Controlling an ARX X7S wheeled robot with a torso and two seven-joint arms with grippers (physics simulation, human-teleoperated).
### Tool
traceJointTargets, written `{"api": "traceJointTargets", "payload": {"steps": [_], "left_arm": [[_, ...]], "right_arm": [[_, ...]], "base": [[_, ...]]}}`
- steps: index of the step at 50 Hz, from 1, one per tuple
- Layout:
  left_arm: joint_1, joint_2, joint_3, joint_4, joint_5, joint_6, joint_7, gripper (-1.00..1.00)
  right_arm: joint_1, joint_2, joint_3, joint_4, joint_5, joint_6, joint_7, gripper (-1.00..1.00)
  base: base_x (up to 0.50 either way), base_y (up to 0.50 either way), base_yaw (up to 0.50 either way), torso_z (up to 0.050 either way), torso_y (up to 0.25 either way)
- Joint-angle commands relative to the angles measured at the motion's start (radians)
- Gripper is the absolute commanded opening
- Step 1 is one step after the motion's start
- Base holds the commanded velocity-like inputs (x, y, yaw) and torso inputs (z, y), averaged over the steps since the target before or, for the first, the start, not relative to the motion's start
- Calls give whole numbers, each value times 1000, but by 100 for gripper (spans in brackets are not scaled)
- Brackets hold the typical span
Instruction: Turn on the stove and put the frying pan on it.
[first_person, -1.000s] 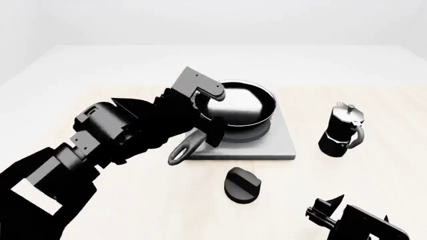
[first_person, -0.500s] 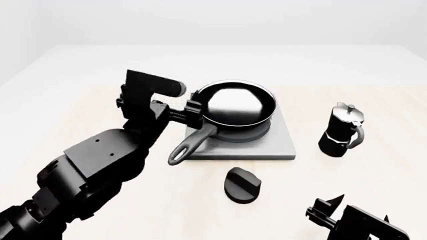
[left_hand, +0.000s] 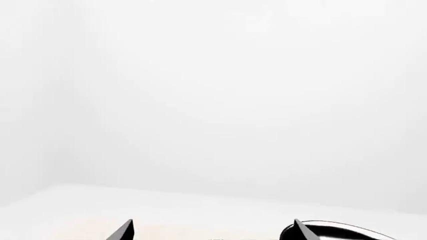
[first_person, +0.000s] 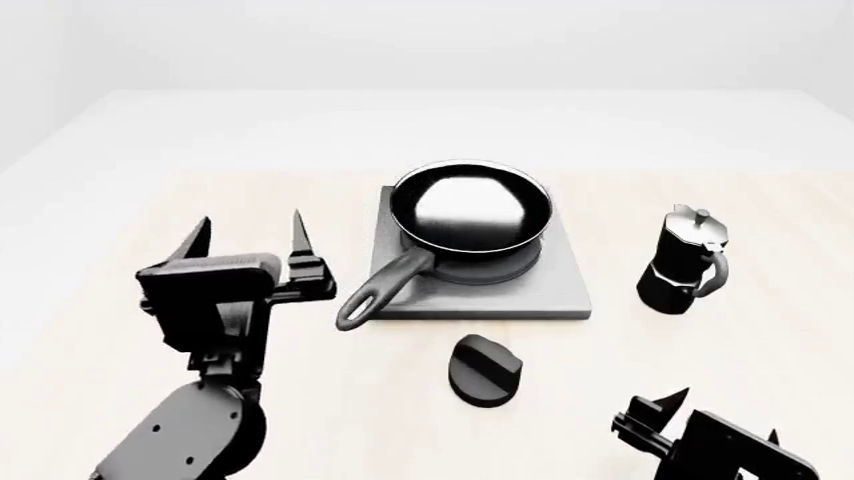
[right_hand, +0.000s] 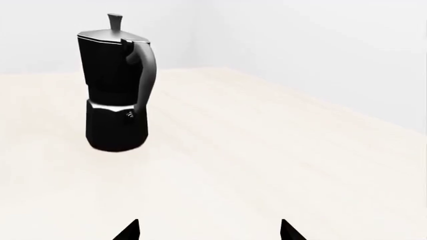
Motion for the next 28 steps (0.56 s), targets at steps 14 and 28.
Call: {"api": "traceJointTargets", "payload": {"steps": [14, 28], "left_arm": [[234, 74, -68, -216, 107, 345, -55, 100], [269, 79, -63, -248, 100, 350, -48, 100]], "right_arm": [[-7, 12, -20, -37, -36, 12, 24, 100], [-15, 20, -35, -65, -69, 7, 40, 100]], "base": [[0, 0, 0, 0, 0], [0, 0, 0, 0, 0]]}}
